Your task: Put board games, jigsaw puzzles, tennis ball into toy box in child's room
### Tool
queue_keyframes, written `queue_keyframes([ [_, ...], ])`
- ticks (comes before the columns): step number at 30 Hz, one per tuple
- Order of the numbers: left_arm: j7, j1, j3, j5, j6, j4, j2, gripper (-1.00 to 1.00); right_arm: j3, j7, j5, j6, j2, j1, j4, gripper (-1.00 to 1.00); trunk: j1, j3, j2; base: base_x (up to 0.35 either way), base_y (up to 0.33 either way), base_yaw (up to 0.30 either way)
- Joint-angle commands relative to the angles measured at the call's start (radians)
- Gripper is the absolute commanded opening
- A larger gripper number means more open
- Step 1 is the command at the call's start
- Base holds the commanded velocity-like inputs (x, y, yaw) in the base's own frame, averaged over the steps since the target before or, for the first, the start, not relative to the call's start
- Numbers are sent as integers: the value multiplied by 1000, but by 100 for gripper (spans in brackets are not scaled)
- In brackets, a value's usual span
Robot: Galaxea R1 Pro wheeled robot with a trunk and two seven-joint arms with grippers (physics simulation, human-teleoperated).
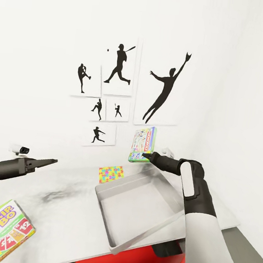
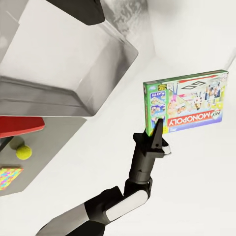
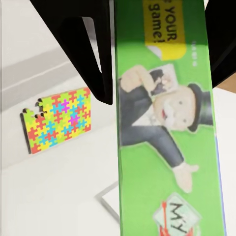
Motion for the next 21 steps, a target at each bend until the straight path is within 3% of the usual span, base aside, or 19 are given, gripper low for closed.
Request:
queue_keyframes([
  [1,-4,-1,0,-1,11,0,0,100,-3,10,10,5,1,-1,0,-100,1,-2,-2,0,-4,0],
  [18,-4,-1,2,-1,10,0,1,100,-6,10,9,2,-1,-1,-1,-100,1,-2,-2,0,0,0],
  [21,-4,-1,1,-1,10,0,1,100,-8,14,3,8,-16,-4,4,-100,1,-2,-2,0,0,0],
])
